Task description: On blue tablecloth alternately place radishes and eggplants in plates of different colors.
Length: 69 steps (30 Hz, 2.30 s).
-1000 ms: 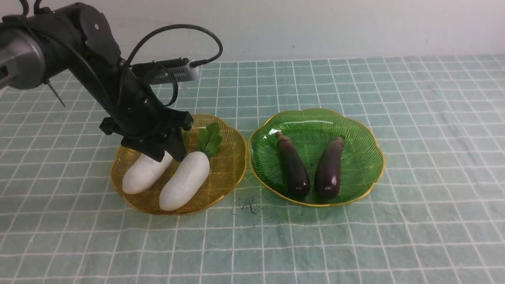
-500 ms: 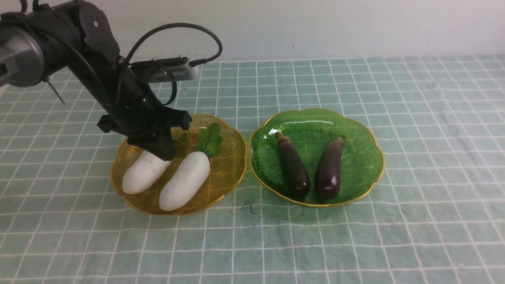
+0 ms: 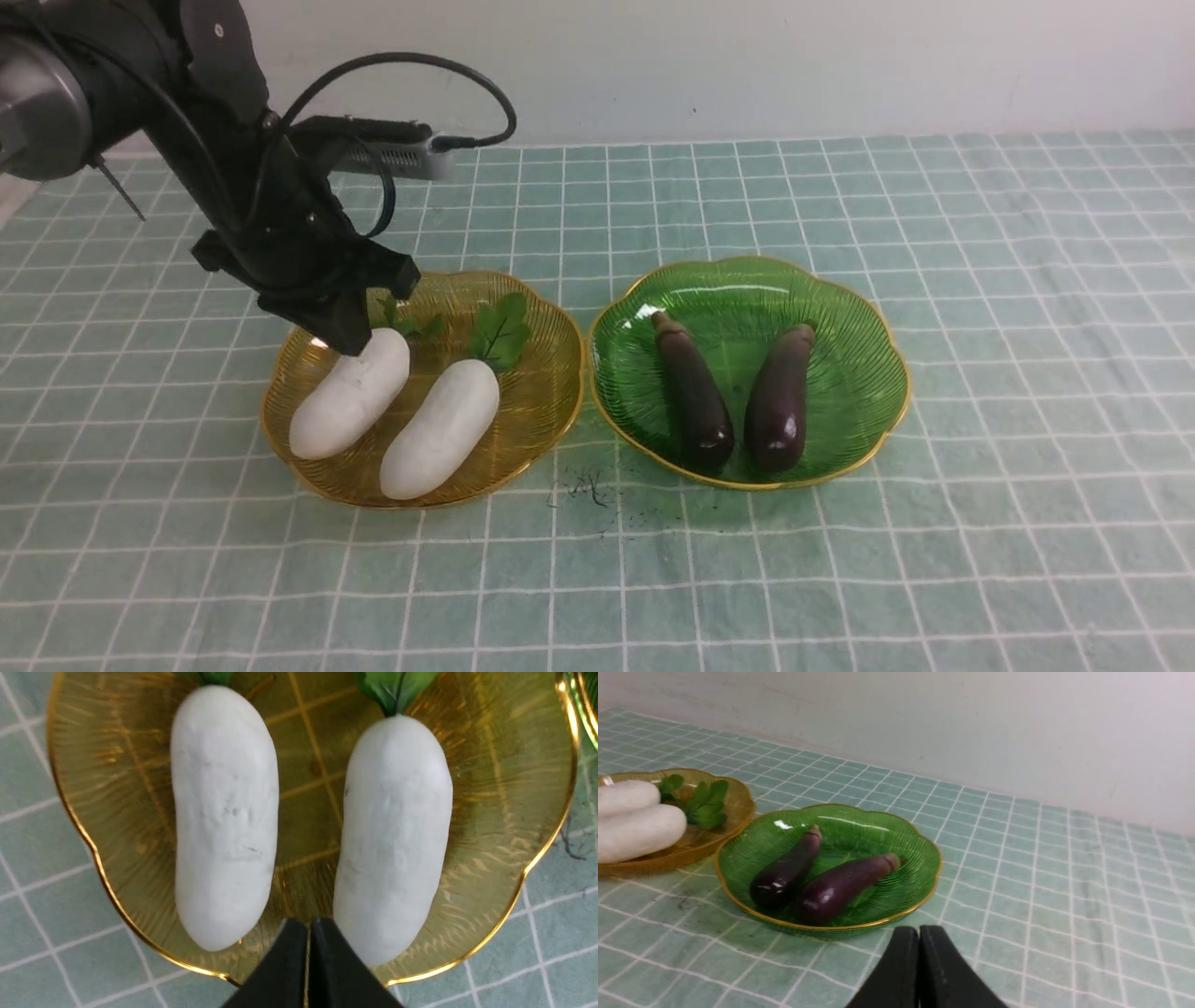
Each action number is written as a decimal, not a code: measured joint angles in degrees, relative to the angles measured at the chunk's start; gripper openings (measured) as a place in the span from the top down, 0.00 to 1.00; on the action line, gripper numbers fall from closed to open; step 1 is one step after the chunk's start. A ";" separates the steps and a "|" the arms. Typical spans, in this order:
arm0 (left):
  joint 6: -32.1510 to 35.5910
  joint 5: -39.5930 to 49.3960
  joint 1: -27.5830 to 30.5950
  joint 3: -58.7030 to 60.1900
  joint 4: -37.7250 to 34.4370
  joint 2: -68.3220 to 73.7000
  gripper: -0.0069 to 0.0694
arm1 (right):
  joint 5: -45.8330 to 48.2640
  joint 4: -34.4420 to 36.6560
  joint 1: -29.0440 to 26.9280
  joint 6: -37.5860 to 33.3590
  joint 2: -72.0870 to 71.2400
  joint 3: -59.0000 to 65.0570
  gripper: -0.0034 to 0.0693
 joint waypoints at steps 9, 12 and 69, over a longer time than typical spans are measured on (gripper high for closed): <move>-1.48 0.29 0.00 -2.24 -2.19 -6.64 0.92 | -5.98 -9.90 0.00 0.00 -3.41 11.00 0.97; -1.54 0.49 0.00 -2.24 -3.50 -10.63 0.92 | -5.49 -14.71 -0.04 0.00 -3.46 13.18 0.97; -0.87 1.93 -0.06 21.83 -5.54 -43.79 0.92 | -5.26 -18.61 -1.83 27.50 -3.59 13.22 0.97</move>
